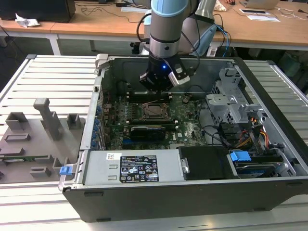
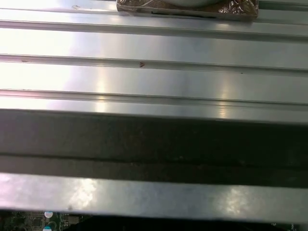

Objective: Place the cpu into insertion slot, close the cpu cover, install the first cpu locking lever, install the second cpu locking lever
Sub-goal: 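Install the first cpu locking lever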

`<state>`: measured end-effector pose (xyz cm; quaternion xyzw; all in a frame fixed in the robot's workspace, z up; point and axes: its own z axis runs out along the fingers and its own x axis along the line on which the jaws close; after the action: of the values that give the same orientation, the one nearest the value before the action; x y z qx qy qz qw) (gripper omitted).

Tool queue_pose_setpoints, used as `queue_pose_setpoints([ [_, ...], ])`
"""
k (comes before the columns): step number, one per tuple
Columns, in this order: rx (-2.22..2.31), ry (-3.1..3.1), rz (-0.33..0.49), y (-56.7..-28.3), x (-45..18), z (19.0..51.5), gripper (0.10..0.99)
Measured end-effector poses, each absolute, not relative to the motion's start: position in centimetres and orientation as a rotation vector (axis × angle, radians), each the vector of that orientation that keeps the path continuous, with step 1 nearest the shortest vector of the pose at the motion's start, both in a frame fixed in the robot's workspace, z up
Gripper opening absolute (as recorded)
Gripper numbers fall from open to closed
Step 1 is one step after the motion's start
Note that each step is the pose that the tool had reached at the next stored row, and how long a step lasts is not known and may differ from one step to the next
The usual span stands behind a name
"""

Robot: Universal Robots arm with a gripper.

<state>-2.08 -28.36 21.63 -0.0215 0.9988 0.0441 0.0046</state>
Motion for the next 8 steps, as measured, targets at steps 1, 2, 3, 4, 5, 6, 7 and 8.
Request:
queue_pose_setpoints([
  [1, -0.067, 3.129, 0.138, -28.37, -2.03, 21.48, 0.106],
  [2, -0.067, 3.129, 0.138, -28.37, -2.0, 21.4, 0.106],
  [3, -0.066, 3.129, 0.138, -28.37, -1.96, 21.3, 0.106],
  [4, -0.066, 3.129, 0.138, -28.37, -1.94, 21.22, 0.106],
  [5, -0.065, 3.129, 0.138, -28.37, -1.92, 21.15, 0.106],
  [6, -0.064, 3.129, 0.138, -28.37, -1.9, 21.09, 0.106],
  [7, -0.064, 3.129, 0.137, -28.37, -1.87, 21.03, 0.106],
  [8, -0.063, 3.129, 0.137, -28.37, -1.85, 20.98, 0.106],
])
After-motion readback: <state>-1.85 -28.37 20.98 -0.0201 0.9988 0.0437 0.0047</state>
